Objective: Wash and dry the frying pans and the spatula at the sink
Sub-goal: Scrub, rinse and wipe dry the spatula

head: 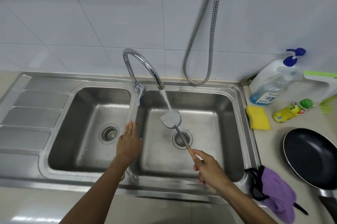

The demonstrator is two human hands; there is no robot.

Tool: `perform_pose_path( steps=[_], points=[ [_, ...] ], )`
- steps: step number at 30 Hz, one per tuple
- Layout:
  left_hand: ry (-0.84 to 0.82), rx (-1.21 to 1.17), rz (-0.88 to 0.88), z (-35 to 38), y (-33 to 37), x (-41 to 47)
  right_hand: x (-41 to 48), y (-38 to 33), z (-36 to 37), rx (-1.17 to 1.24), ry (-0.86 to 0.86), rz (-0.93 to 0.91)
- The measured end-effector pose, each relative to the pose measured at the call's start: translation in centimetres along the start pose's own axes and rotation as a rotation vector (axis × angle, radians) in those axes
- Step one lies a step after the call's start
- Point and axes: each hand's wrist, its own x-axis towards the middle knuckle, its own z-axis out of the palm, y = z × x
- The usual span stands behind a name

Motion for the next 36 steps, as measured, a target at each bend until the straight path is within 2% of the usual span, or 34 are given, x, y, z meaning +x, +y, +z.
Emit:
perform_pose_path(
  steps=[3, 8, 11, 14, 18, 24, 29, 31, 34, 36],
  points=[
    [0.006, 0.02, 0.003, 0.0, 0.1, -0.1, 0.7, 0.4, 0.1, -0.13, 0.049, -0.014],
    [-0.007, -0.046, -0.007, -0.4, 0.0, 0.1, 0.5, 2.1, 0.9, -0.786, 0.224, -0.178],
    [0.028, -0.175, -0.029, -1.0, 0.6, 0.2, -0.3, 2.7, 1.1, -0.987, 0.275, -0.205],
    [0.066, -0.34, -0.058, -2.1, 1.3, 1.0, -1.0, 3.1, 1.5, -1.12, 0.253, -0.189],
    [0.152, -0.7, -0.12, -4.7, 3.0, 2.4, -1.3, 3.3, 1.6, -1.131, 0.312, -0.231],
    [0.066, -1.315, -0.346, -8.3, 4.5, 5.7, -1.6, 2.9, 0.4, -1.107, 0.378, -0.255],
    [0.041, -1.497, -0.461, -8.4, 4.8, 6.6, -2.0, 3.0, -1.0, -1.1, 0.359, -0.184],
    [0.035, -1.558, -0.48, -8.3, 4.6, 6.9, -1.7, 3.3, -1.3, -1.122, 0.401, -0.162],
    [0.086, -1.645, -0.51, -8.9, 4.4, 7.0, -1.6, 3.2, -1.9, -1.171, 0.369, -0.086],
    [0.127, -1.642, -0.509, -9.4, 4.5, 7.2, -1.6, 3.1, -2.3, -1.171, 0.358, -0.097]
  ],
)
